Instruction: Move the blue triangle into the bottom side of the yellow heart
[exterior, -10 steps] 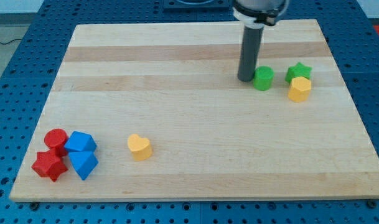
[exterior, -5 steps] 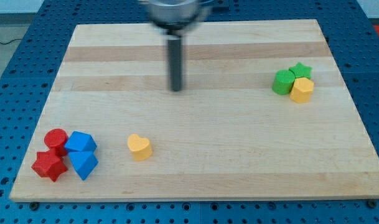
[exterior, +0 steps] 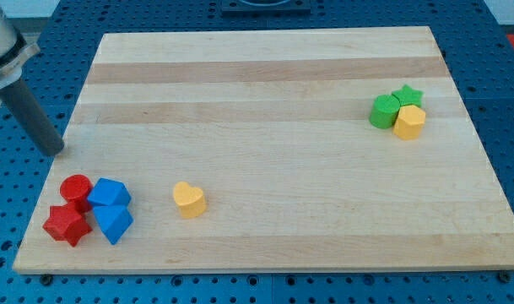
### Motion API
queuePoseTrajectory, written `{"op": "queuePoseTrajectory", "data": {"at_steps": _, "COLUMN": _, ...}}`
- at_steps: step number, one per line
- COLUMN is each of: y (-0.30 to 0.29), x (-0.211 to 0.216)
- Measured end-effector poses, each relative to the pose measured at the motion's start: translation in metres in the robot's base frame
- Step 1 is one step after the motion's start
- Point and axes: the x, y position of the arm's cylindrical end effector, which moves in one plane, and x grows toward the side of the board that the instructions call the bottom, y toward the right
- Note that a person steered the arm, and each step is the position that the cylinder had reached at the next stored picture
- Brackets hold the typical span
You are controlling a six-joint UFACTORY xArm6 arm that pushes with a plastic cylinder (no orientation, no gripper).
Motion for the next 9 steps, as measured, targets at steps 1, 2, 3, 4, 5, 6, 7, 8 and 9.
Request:
{"op": "queuePoseTrajectory", "data": {"at_steps": 1, "y": 0.0, "x": 0.061}}
{"op": "queuePoseTrajectory", "data": {"at_steps": 2, "y": 0.0, "x": 0.099}}
{"op": "queuePoseTrajectory", "data": {"at_steps": 3, "y": 0.006, "x": 0.12}}
{"op": "queuePoseTrajectory", "data": {"at_steps": 4, "y": 0.035, "x": 0.126}}
{"op": "queuePoseTrajectory", "data": {"at_steps": 5, "y": 0.077, "x": 0.126}}
{"op": "queuePoseTrajectory", "data": {"at_steps": 6, "y": 0.129, "x": 0.126}}
{"op": "queuePoseTrajectory", "data": {"at_steps": 7, "y": 0.172, "x": 0.126}}
{"op": "queuePoseTrajectory", "data": {"at_steps": 8, "y": 0.212, "x": 0.126}}
{"op": "queuePoseTrajectory", "data": {"at_steps": 9, "y": 0.189, "x": 0.138}}
